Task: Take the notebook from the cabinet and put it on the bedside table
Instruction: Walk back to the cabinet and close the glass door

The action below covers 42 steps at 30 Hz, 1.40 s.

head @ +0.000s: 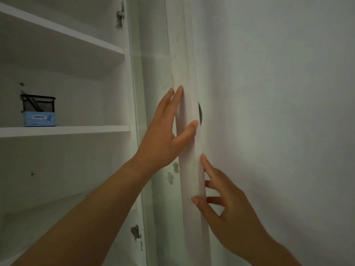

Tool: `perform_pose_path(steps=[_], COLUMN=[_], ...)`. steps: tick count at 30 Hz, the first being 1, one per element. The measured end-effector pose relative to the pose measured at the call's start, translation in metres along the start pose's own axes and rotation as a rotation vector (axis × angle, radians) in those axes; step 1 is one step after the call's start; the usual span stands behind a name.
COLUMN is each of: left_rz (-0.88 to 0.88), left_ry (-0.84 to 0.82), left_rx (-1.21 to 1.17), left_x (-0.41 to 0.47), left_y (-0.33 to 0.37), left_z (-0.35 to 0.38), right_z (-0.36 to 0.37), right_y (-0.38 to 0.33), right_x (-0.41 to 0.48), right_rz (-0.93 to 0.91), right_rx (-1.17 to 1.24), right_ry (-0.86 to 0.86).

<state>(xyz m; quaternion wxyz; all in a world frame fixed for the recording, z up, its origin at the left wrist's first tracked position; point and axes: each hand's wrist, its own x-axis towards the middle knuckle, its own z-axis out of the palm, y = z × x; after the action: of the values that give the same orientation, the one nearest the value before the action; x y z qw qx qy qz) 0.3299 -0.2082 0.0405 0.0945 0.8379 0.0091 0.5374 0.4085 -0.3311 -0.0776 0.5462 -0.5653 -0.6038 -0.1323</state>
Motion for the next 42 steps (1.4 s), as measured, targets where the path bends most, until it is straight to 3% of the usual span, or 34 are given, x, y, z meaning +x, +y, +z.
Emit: perform_pose_path(steps=[9, 22, 30, 42], left_rz=[0.01, 0.065, -0.056, -0.188], left_ry=[-0.016, -0.008, -0.009, 0.075], left_rx=[-0.06, 0.216, 0.276, 0.558], left_x=[-0.029, -0.072, -0.097, -0.115], left_y=[-0.013, -0.036, -0.062, -0.113], left_z=[-0.062, -0.159, -0.208, -0.258], right_z=[0.048, 0.132, 0.192, 0.253], right_y=[-0.039, -0.086, -0.102, -0.083], right_x=[-0.006, -0.004, 0.007, 0.039], right_rz=[-0.009, -0.115, -0.174, -0.195], right_rx=[0.049, 0.073, 0.057, 0.185], right_ry=[-0.017, -0.003, -0.051, -0.142])
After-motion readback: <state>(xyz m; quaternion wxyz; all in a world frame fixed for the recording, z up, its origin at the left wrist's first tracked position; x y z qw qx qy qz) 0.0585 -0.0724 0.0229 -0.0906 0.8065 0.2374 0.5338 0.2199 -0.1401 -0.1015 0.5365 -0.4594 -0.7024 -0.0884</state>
